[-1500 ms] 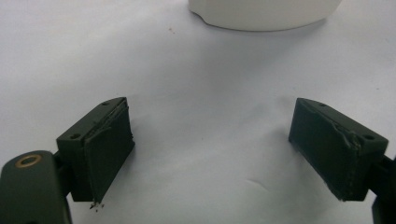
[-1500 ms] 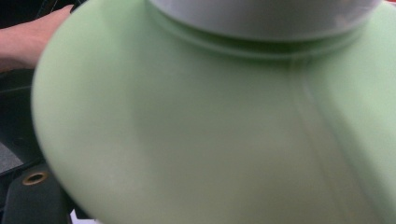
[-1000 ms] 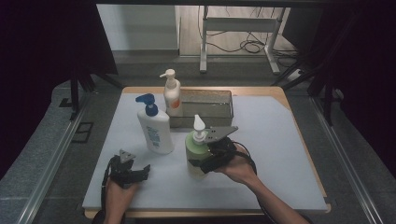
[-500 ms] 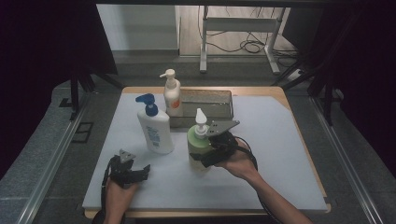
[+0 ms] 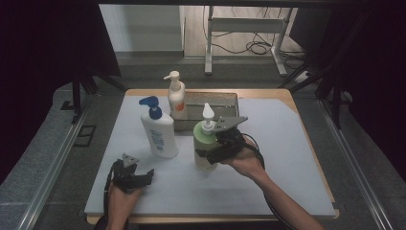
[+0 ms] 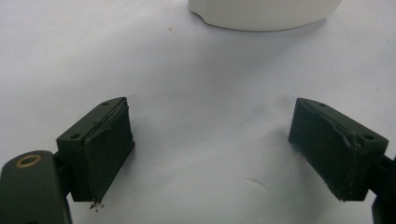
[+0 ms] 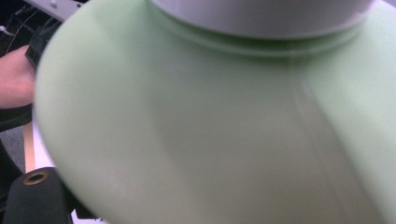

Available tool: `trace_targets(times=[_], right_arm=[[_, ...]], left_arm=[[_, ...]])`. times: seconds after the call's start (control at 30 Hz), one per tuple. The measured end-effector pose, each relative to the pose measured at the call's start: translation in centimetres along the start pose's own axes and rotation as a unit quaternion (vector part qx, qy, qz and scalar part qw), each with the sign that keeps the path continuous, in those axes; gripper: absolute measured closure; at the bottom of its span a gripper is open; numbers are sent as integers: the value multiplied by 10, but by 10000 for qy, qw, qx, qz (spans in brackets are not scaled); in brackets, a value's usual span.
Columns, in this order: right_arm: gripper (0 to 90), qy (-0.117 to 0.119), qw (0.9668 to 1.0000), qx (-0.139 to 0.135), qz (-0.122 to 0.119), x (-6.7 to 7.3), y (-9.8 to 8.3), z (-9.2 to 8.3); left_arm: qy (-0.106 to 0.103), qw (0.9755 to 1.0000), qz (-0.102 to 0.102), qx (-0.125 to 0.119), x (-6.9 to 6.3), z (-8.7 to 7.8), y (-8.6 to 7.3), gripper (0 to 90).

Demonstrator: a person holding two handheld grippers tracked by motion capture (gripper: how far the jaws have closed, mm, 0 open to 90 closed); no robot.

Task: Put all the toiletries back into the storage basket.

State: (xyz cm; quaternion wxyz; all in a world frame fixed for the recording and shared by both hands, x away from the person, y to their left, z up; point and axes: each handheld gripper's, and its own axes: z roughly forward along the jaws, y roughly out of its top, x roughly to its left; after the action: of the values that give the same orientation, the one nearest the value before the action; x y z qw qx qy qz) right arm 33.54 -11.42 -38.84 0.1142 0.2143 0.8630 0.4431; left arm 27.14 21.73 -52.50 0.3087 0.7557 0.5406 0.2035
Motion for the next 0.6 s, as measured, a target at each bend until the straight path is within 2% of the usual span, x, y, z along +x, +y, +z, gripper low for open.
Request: trace_targets(times=[0.4, 0.6], right_arm=[[119, -227, 9997, -52, 11, -12, 16, -3], [119, -346, 9993, -124, 121, -21, 26, -3]], left_arm=[[-1, 10000, -1, 1, 0, 0, 0, 129], [-2, 10000, -2, 1, 0, 0, 0, 129]])
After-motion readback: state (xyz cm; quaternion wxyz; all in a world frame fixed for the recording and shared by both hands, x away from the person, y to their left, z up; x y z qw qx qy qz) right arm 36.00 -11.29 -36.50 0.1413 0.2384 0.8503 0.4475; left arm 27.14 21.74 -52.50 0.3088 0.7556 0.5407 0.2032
